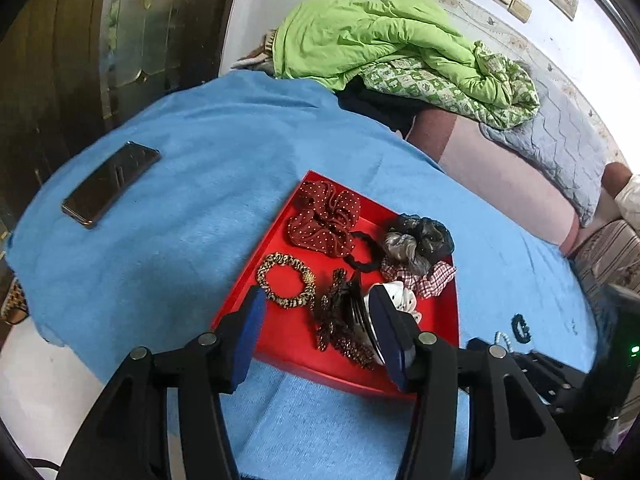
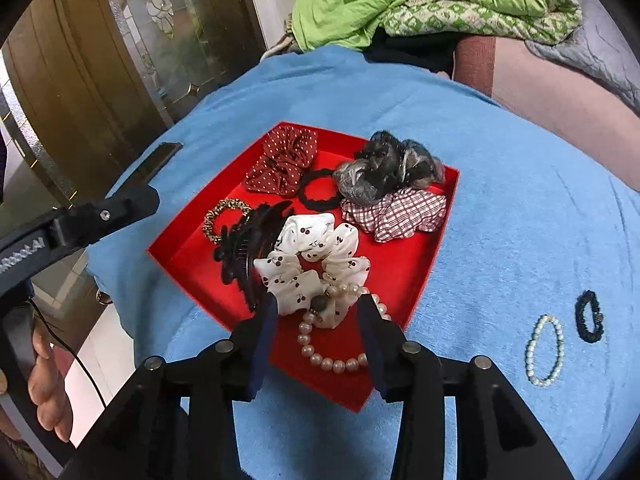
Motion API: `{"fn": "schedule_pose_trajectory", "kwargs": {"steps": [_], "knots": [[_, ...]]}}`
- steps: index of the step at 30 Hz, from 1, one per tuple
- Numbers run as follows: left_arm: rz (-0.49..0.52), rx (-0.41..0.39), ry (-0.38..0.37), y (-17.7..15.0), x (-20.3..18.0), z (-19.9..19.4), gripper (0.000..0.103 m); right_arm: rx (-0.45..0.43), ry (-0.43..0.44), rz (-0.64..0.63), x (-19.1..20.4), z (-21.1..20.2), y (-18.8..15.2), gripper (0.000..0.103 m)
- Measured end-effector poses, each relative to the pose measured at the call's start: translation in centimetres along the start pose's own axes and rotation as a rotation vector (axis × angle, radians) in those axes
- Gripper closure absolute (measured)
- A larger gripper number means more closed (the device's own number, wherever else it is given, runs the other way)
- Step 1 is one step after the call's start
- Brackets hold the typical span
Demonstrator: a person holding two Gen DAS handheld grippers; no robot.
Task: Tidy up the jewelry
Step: 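Move both tools back toward the white pearl and black beaded bracelets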
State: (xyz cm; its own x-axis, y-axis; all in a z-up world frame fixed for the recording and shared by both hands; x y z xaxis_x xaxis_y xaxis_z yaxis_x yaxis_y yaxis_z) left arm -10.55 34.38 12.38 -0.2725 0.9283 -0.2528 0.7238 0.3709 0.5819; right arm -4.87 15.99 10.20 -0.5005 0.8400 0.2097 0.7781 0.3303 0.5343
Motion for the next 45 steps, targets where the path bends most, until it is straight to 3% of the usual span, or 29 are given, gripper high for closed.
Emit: {"fn": "schedule_pose_trajectory", "kwargs": {"steps": [12, 23, 36, 45], "knots": [[0.095, -0.025, 0.044, -2.2, -4.0, -2.4, 0.049, -0.049, -0.029, 0.073, -3.1, -4.2, -2.7, 0.051], [0.227, -0.026, 0.029, -4.3, -10.0, -3.5, 0.047, -0.088, -0.095, 0.185, -8.5, -7.9, -6.4, 0.047], [0.358, 0.031, 0.001, -6.4, -16.5, -2.0, 0.045, -0.104, -0.172, 0.35, -17.0, -10.5, -10.7, 0.046], [0.378, 0.128, -0.067, -7.3, -20.0, 1.6, 0.045, -0.104, -0.204, 0.439, -22.1, -11.1, -12.6, 0.046]]}}
Point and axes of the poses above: each gripper's, at about its wrist camera, not at the fingertips, and z roughly the way its jaws point, x to its left, y to its top, the point moved 2 cm from there along z, roughly the way its jaws point, and after that the axes turned 6 degrees about x, right-handed, at the moved point
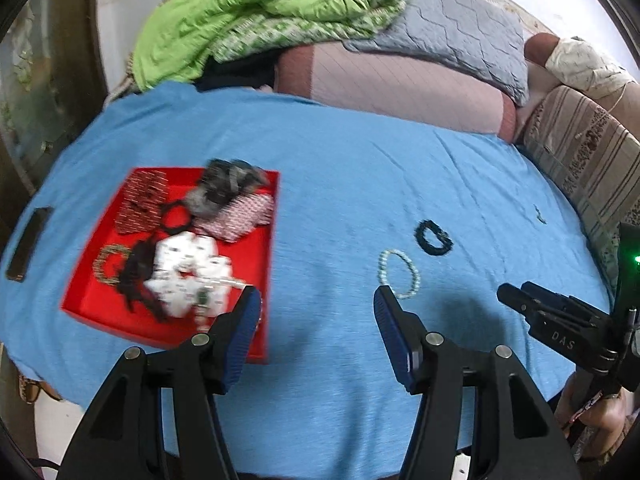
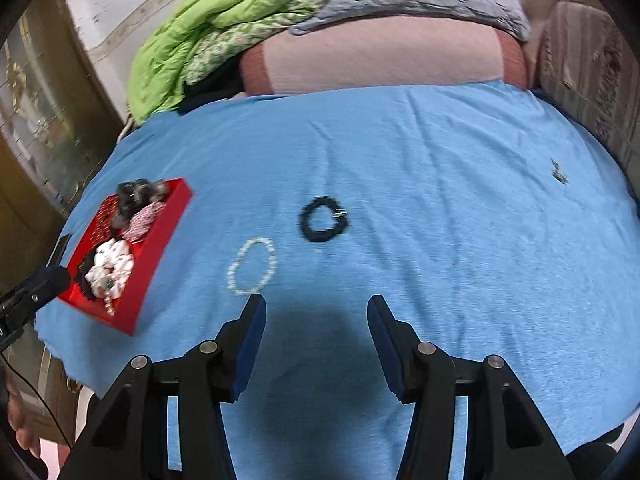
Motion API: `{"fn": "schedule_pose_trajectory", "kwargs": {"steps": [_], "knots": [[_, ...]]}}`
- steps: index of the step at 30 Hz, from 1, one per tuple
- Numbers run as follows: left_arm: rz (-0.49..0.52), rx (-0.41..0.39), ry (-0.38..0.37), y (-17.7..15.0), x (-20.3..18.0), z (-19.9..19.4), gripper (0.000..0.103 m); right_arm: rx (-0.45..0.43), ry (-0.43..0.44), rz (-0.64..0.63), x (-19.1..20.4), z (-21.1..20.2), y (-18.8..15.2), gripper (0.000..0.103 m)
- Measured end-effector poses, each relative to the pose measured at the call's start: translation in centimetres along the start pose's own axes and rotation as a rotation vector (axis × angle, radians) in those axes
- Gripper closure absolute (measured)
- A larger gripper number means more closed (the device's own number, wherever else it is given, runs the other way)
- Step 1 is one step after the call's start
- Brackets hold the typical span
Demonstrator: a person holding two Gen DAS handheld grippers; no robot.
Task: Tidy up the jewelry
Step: 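Move both tools back toward the white pearl and black beaded bracelets, then grasp the white pearl bracelet with left tool while right tool grasps black beaded bracelet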
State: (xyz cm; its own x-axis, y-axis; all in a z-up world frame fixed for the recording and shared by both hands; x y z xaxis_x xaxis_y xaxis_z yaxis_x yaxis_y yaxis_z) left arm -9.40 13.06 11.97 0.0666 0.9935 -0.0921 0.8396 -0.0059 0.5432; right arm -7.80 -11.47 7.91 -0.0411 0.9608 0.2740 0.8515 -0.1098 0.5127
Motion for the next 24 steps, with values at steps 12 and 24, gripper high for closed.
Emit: {"fn": "schedule_pose_trajectory", "kwargs": {"steps": [12, 24], "knots": [[0.053, 0.122, -0.131, 1.9, -5.0, 9.2, 0.045, 0.01, 0.0, 0.044, -3.6, 3.2, 3.3, 0.046], [0.093, 0.178, -0.158, 3.0, -6.4, 14.5, 0.063, 0.051, 0.005, -0.056, -1.8, 8.9, 6.7, 0.046]]}}
Point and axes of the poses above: each gripper's, at about its wrist camera, not at the fingertips, and z roughly the way its jaws point, x to its left, y to its top, the point moved 2 cm from there along z, roughly the way its jaws point, and after that the axes turned 6 degrees about x, right-handed, at the moved point
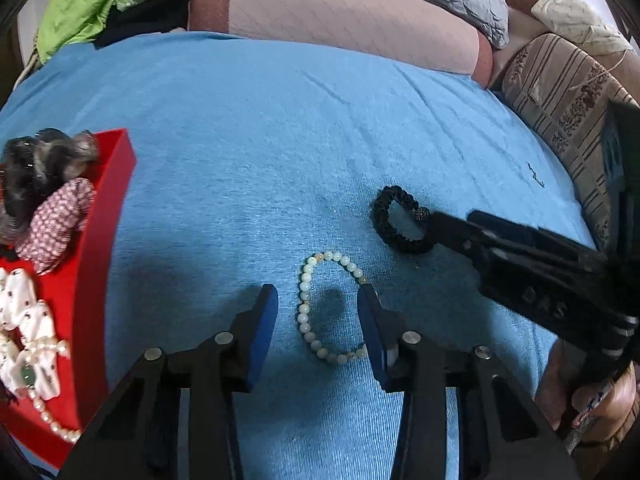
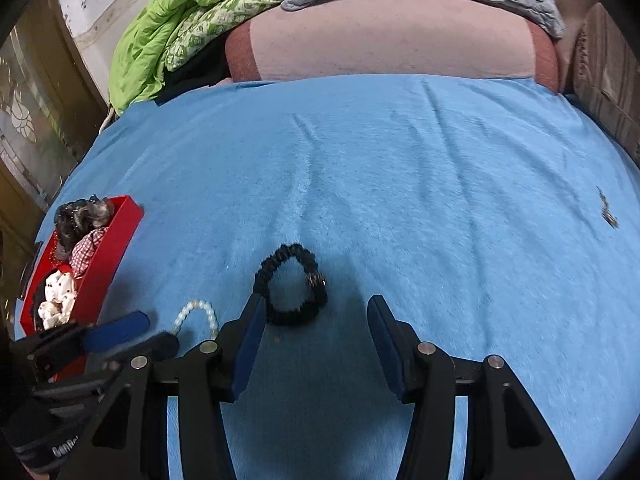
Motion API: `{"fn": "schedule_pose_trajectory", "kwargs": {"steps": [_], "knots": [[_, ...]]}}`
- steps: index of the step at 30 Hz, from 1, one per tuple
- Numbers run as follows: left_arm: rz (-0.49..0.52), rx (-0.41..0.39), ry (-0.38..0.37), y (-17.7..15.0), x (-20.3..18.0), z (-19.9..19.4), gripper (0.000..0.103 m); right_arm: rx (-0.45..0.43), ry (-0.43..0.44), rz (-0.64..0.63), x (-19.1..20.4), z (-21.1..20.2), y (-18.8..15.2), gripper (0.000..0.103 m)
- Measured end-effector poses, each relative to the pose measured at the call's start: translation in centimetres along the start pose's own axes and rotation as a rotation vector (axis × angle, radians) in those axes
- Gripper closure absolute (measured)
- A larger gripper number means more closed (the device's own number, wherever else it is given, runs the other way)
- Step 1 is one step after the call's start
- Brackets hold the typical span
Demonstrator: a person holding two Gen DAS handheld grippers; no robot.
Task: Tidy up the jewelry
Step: 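Grasp the white pearl bracelet with left tool while right tool grasps black beaded bracelet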
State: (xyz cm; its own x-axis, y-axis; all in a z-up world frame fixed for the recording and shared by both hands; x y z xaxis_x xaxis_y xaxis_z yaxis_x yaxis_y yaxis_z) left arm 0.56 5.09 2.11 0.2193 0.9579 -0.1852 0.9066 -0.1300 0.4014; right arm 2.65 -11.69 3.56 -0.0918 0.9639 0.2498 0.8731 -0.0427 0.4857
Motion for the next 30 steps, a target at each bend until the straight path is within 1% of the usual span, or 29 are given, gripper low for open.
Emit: {"fn": "schedule_pose_trajectory", "kwargs": {"steps": [2, 10, 18, 19, 21, 22, 23, 24, 25, 26, 28, 30], "knots": [[0.004, 0.006, -0.005, -0.1, -0.1, 0.5, 0.063, 0.007, -0.007, -0.009, 0.0, 0.8, 0.5, 0.046], [0.0, -0.012, -0.018, 0.0, 0.1, 1.1, 0.063, 0.034, -0.042, -0.062, 0.3, 3.4, 1.6, 0.046], [0.026, -0.048, 0.028, -0.2, -0.5, 1.4, 0.063, 0.021, -0.087, -0.113, 0.8, 4.5, 2.2, 0.048], [0.027, -0.051, 0.033, -0.3, -0.5, 1.4, 0.064, 0.015, -0.093, -0.118, 0.8, 4.6, 2.2, 0.049], [0.027, -0.059, 0.067, -0.2, -0.6, 1.4, 0.078, 0.006, -0.1, -0.12, 0.9, 4.6, 2.2, 0.056], [0.024, -0.063, 0.076, -0.2, -0.5, 1.4, 0.083, 0.003, -0.103, -0.12, 0.9, 4.7, 2.2, 0.066], [0.015, -0.063, 0.069, -0.2, -0.3, 1.4, 0.094, -0.001, -0.104, -0.121, 1.0, 4.6, 2.2, 0.078], [0.005, -0.06, 0.055, -0.1, 0.0, 1.3, 0.098, -0.004, -0.105, -0.121, 1.0, 4.6, 2.3, 0.081], [-0.007, -0.056, 0.038, 0.0, 0.2, 1.2, 0.098, -0.007, -0.108, -0.122, 1.1, 4.5, 2.3, 0.088], [-0.02, -0.051, 0.019, 0.1, 0.5, 1.0, 0.098, -0.009, -0.108, -0.12, 1.1, 4.4, 2.3, 0.091], [-0.037, -0.054, -0.001, 0.1, 0.8, 0.5, 0.098, -0.012, -0.099, -0.103, 1.0, 4.1, 2.4, 0.091], [-0.042, -0.063, -0.004, 0.1, 0.8, 0.1, 0.098, -0.016, -0.076, -0.072, 0.7, 3.5, 2.4, 0.091]]}}
Point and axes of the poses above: each gripper's, at about its wrist camera, not at the fingertips, and z roughly the way its jaws point, x to its left, y to its top, the point moved 2 cm from there along z, roughly the way its jaws point, and after that the axes turned 6 degrees about x, right-handed, at the moved point
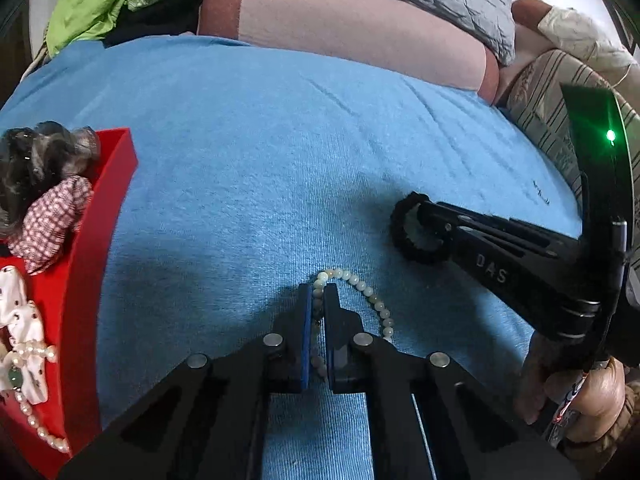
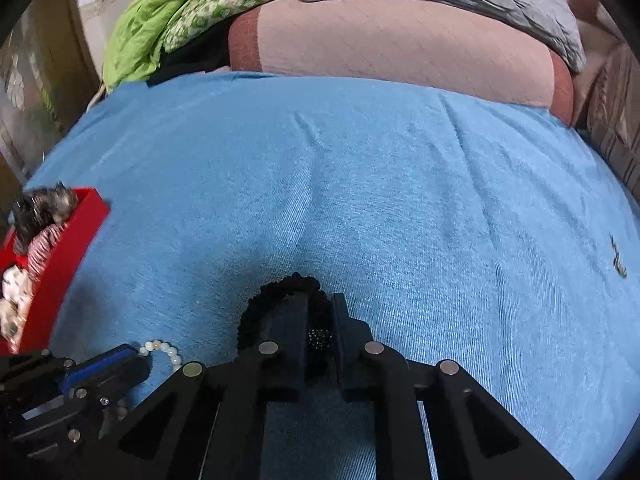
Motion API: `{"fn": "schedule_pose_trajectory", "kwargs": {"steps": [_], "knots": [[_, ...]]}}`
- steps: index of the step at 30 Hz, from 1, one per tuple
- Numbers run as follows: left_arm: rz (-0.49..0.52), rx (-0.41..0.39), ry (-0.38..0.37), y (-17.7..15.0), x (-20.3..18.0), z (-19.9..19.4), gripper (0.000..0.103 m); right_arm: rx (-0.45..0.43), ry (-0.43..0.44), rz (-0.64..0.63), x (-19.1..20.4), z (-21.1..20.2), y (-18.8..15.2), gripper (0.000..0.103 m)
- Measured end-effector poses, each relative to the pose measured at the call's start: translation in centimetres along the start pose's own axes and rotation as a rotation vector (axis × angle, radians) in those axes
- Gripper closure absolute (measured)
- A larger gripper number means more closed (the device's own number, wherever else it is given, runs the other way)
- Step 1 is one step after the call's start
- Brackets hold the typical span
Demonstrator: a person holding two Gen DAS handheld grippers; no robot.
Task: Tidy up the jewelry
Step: 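Grasp the white pearl bracelet with left tool while right tool grasps black beaded bracelet, then carry both bracelets into the red tray and open both tools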
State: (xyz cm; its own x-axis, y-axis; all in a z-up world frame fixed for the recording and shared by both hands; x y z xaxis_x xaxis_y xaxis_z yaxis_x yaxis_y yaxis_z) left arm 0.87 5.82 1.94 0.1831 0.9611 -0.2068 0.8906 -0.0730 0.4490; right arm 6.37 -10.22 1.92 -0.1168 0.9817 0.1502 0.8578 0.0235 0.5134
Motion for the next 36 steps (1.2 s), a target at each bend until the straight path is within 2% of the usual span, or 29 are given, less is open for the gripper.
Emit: {"fn": "schedule_pose_trajectory", "kwargs": {"steps": [13, 25, 36], "knots": [[-0.004, -0.073, -0.045, -0.3, -0.5, -5.5, 0.098, -0.062, 0.042, 0.051, 0.0, -5.5, -1.4, 0.091], [0.037, -0.183, -0.008, -2.0, -1.8, -11.7, 0.098, -0.12, -0.005, 0.04, 1.9, -11.2, -4.6, 0.091], [0.022, -0.212, -0.005, -4.4, -1.5, -14.5, 0.098, -0.117, -0.012, 0.049, 3.0, -14.6, -8.3, 0.091]]}}
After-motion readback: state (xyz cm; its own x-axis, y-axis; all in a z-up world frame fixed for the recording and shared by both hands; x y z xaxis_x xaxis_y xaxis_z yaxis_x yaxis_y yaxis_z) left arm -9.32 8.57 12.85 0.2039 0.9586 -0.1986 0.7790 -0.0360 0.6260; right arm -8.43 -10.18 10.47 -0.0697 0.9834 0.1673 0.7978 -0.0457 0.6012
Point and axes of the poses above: each gripper's, at about its wrist camera, not at the fingertips, and z roughly the way its jaws point, x to its left, y to its top, the point moved 2 cm from there along z, roughly the way its jaws point, and after that the axes turned 6 degrees about x, right-handed, at the moved point
